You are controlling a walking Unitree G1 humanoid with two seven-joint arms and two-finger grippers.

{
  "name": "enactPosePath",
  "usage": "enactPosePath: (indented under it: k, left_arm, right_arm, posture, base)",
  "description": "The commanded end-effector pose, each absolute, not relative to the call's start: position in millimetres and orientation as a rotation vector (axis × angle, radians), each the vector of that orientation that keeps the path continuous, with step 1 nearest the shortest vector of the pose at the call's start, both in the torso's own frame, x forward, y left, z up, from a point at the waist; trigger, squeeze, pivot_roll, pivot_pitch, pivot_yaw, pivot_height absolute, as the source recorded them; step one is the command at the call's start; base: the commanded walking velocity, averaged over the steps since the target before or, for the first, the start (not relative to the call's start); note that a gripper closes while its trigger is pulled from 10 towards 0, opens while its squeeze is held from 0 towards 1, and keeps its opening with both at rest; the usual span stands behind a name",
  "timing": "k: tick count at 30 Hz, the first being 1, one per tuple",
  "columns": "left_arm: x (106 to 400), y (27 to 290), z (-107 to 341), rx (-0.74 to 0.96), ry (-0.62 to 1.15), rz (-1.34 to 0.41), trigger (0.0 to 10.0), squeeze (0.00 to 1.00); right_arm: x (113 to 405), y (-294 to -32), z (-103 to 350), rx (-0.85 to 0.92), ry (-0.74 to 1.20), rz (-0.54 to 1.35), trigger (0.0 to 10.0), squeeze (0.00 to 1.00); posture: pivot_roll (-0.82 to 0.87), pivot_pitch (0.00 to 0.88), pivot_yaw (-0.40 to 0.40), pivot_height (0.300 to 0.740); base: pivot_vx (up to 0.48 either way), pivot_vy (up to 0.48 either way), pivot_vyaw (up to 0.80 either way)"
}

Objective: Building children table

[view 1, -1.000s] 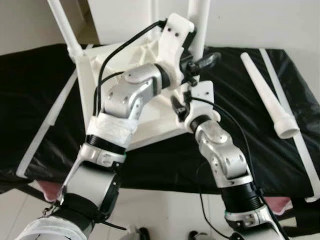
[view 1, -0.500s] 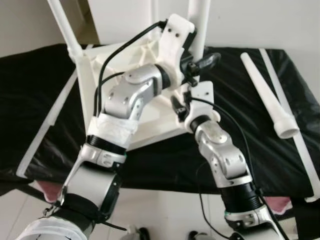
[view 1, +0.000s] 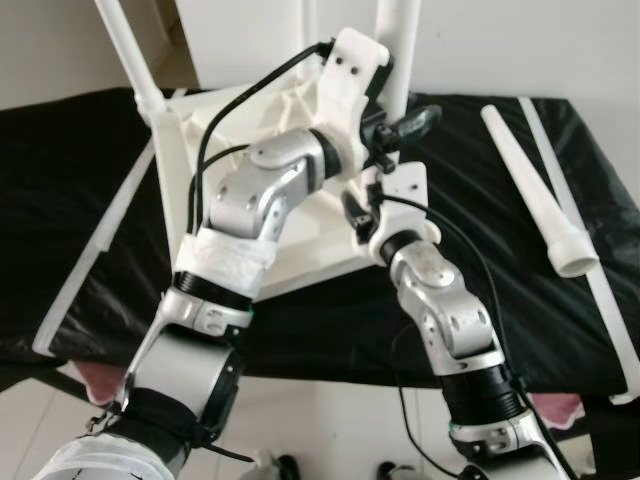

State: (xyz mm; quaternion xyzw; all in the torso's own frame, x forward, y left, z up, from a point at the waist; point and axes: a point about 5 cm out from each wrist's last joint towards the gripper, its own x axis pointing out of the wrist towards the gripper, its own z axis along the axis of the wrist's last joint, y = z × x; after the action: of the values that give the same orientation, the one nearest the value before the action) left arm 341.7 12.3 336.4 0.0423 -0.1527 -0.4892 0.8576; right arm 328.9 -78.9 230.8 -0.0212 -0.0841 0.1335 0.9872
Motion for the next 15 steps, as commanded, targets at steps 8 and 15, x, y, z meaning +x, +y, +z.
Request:
enactPosePath:
  k: [8, 15]
  left_arm:
    - [335.5, 11.0, 332.1, 0.109, -0.327, -1.082, 10.0, 0.0]
    - [333.8, 10.7, 333.2, 0.087, -0.325, -1.095, 10.0, 1.0]
  right_arm:
    - [335.9, -105.3, 229.0, -0.004, -0.142, 0.13, 10.0, 0.0]
    - [335.4, -106.6, 229.3, -0.004, -0.142, 0.126, 10.0, 0.0]
  posture:
    - [-0.11, 0.141, 0.068, 0.74]
    - [-0.11, 0.143, 0.071, 0.74]
  base:
    - [0.0, 0.0, 0.0]
    - [0.0, 0.0, 0.0]
